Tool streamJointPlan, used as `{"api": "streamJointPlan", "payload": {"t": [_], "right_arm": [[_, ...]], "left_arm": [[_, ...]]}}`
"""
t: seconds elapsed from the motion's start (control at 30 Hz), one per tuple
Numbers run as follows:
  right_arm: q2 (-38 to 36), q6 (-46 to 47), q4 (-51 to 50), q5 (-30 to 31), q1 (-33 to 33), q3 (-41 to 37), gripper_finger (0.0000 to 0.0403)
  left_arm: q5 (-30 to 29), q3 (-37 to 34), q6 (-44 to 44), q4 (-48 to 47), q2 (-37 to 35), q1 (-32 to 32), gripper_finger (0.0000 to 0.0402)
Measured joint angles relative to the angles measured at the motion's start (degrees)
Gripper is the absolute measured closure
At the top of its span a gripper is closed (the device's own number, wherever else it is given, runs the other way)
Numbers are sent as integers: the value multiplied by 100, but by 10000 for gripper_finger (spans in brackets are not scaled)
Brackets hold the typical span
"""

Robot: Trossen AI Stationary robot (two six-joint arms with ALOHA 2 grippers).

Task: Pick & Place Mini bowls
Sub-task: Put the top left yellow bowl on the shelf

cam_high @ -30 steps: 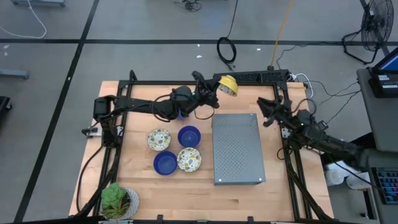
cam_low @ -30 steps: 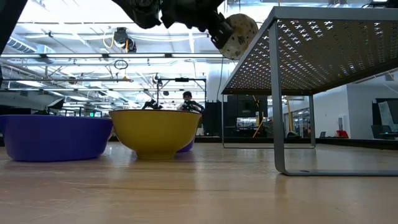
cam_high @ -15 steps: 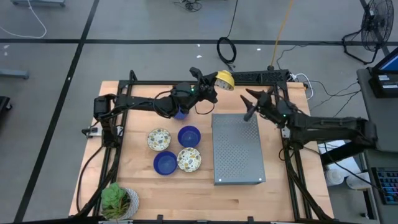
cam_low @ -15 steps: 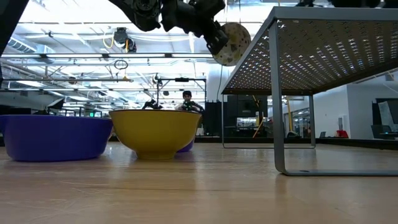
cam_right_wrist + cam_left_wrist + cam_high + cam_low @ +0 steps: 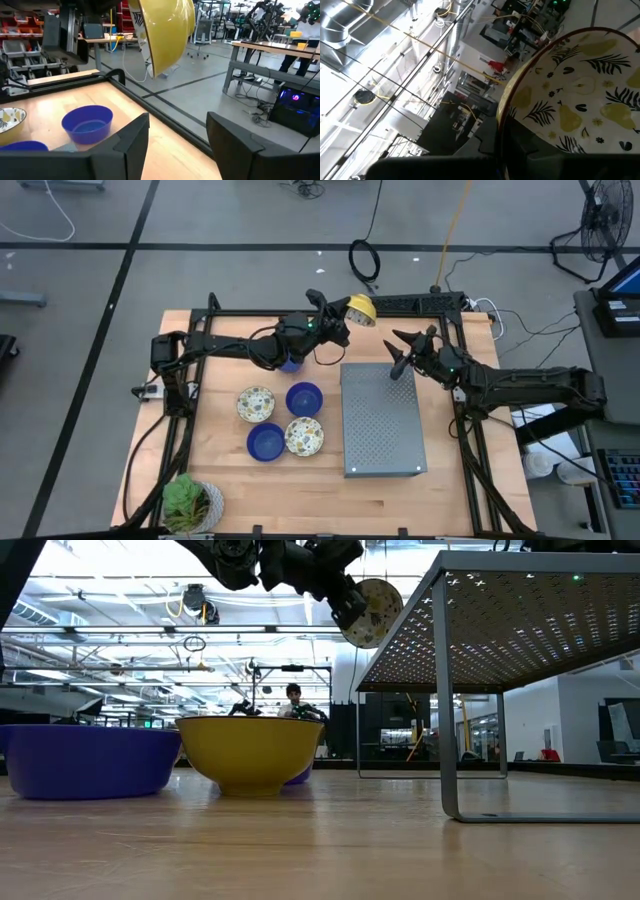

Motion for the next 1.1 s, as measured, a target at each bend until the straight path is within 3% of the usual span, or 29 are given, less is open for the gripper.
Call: {"api": "streamJointPlan", "payload": {"t": [0.63,0.9,1.1], "right_arm": [[0,-151,12,-2,-2,-2,220],[-217,-639,356,-2,-2,-4,222],[-482,-795,407,-65,-2,-4,221]], "left_arm": [[-371,-2,404,57,0,-15,392],[-968,-11,1436,413,-55,-22,392],[-1307,-9,789,-133,-488,-143,390]]}}
